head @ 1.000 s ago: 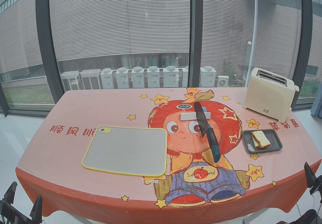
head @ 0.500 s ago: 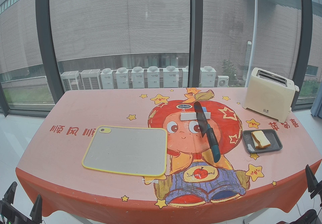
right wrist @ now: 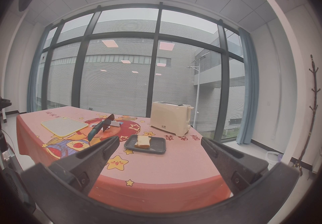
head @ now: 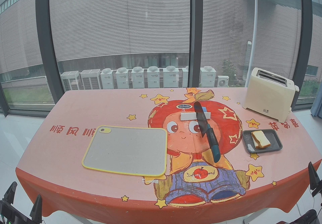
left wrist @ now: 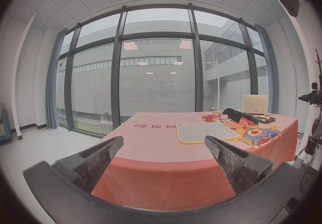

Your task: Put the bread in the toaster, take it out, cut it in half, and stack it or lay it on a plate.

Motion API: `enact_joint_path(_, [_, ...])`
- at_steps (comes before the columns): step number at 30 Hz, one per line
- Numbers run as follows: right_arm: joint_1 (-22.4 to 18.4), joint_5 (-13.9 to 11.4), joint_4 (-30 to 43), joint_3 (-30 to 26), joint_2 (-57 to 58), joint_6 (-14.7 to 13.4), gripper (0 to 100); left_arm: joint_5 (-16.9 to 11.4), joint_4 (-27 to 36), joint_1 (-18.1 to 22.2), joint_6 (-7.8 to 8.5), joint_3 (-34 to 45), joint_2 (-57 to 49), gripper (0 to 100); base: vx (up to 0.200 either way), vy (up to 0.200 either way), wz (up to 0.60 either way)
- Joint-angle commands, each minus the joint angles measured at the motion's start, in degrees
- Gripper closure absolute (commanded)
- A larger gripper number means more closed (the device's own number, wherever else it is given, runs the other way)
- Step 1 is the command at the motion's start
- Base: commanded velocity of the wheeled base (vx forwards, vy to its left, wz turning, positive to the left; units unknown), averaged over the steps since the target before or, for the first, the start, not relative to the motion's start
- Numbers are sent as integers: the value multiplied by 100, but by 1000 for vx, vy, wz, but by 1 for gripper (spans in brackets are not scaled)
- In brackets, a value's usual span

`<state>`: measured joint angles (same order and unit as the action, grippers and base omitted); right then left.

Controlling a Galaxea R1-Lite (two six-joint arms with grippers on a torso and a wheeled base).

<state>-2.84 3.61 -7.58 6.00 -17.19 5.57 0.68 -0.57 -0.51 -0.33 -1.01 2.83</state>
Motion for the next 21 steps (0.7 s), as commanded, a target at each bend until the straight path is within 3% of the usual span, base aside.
enact_joint_path(1, [-217,-9,2,-204,67,-3,0,2,5,-2,-2,101,7,0,0,0,0])
enact_joint_path(12, [-164,-220,64,-582,488,-3,0,2,5,-2,-2,101,7,0,0,0,0])
enact_joint_path(17, [-129,-255,547,-529,858,-3,0,2,-4,-2,-2,101,7,0,0,0,0])
enact_joint_path(19, [-155,-466,969,-389,1033,-3,0,2,5,7,-2,101,7,0,0,0,0])
enact_joint_path(21, [-147,-484,1031,-362,1051,-3,0,2,-4,-2,-2,101,7,0,0,0,0])
